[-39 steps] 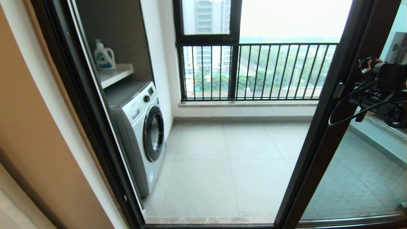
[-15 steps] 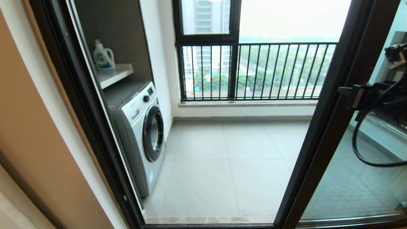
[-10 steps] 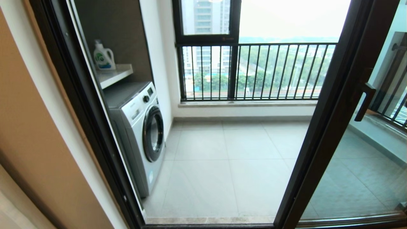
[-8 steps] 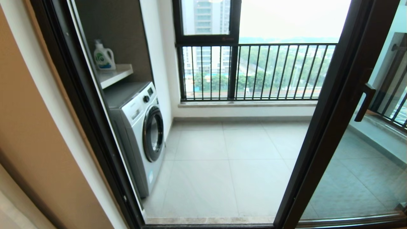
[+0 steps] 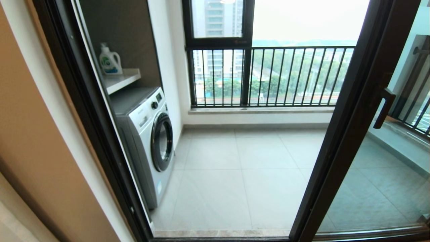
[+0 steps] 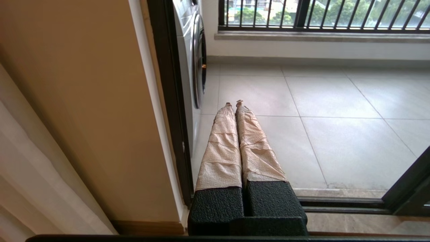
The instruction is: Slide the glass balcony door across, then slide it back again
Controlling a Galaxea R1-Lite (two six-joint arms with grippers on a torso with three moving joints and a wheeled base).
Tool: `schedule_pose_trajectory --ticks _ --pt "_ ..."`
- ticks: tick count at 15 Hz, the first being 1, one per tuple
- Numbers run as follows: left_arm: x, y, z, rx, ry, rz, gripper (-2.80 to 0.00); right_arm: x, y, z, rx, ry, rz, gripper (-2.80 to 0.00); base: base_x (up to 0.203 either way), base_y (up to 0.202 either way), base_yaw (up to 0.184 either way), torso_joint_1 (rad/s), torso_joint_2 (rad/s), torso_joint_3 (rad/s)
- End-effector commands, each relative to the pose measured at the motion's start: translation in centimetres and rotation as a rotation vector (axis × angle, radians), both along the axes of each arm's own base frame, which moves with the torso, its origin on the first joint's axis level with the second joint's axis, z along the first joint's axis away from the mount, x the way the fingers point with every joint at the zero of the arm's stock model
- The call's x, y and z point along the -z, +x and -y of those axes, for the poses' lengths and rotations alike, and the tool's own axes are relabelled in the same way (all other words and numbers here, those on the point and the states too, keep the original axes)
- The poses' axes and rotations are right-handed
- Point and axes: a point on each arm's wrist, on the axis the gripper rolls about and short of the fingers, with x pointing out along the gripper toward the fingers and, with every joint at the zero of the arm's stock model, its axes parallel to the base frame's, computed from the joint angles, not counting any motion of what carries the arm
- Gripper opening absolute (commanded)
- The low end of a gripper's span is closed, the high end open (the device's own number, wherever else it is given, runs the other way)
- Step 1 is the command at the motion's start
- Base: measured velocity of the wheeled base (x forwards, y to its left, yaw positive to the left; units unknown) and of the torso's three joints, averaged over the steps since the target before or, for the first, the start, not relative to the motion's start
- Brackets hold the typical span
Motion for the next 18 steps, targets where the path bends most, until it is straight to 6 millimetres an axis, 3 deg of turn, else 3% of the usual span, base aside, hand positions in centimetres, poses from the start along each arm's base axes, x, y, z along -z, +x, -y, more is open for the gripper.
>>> schedule_pose_trajectory --ticks 1,3,7,18 --pt "0.0 0.0 0.0 0.000 0.000 -0.003 -2.80 5.3 1.2 -0.1 -0.061 0.017 -0.017 -2.80 0.000 0.000 0.000 0.000 0.00 0.000" --pt "0.0 0.0 0.0 0.000 0.000 -0.002 -2.80 8.1 2.2 -0.3 -0.119 0.041 -0.096 -2.80 0.000 0.000 0.000 0.000 0.00 0.000" --pt "0.0 0.0 0.0 0.000 0.000 -0.002 -2.80 7.5 1.9 -0.4 -0.166 0.124 -0.084 -2.80 0.000 0.000 0.000 0.000 0.00 0.000" --pt "0.0 0.0 0.0 0.000 0.000 -0.003 -2.80 7.4 1.9 -0.3 -0.163 0.126 -0.079 -2.80 0.000 0.000 0.000 0.000 0.00 0.000"
